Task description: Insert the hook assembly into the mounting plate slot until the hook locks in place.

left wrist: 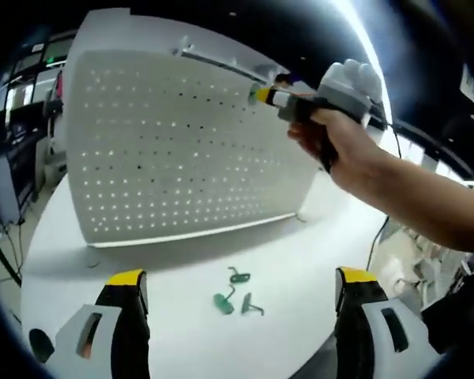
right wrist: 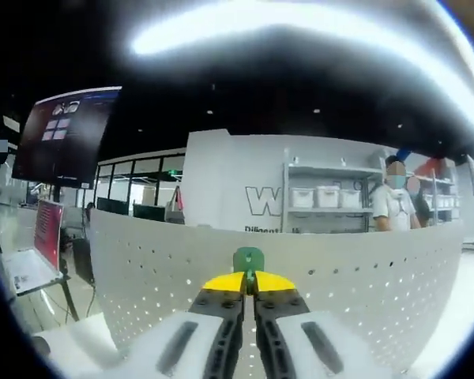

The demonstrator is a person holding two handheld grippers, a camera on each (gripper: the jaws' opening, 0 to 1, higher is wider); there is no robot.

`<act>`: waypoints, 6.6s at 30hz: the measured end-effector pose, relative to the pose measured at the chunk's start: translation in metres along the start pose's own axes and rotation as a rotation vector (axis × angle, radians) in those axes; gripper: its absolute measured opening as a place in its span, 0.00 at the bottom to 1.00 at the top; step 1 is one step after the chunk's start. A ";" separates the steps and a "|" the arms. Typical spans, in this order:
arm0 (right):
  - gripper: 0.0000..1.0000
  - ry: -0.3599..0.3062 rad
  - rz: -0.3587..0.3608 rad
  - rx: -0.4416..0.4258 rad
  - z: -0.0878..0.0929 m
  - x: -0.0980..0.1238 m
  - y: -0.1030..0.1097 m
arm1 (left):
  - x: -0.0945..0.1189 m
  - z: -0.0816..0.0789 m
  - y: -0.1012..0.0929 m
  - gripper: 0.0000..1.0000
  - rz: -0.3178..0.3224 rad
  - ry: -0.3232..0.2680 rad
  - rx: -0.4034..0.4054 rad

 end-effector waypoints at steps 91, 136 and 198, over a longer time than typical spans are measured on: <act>0.18 0.095 0.017 0.004 0.017 0.101 -0.071 | 0.017 0.043 -0.014 1.00 -0.001 0.095 0.086; 0.35 0.717 -0.440 0.060 0.204 0.280 0.004 | 0.041 0.087 -0.027 1.00 -0.023 0.198 0.126; 0.00 1.093 -0.661 -0.260 0.289 0.163 0.136 | 0.044 0.096 0.025 0.96 -0.148 0.279 0.172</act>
Point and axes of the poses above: the point that each gripper's makers call its tool centre point, and the gripper's own axes: x roughly backward along the fingers, y roughly to its left, z roughly out of its underside, the point moved 2 cm from there along x, roughly backward along the fingers, and after that the axes turned 5 degrees about x, right-handed, at the moved point
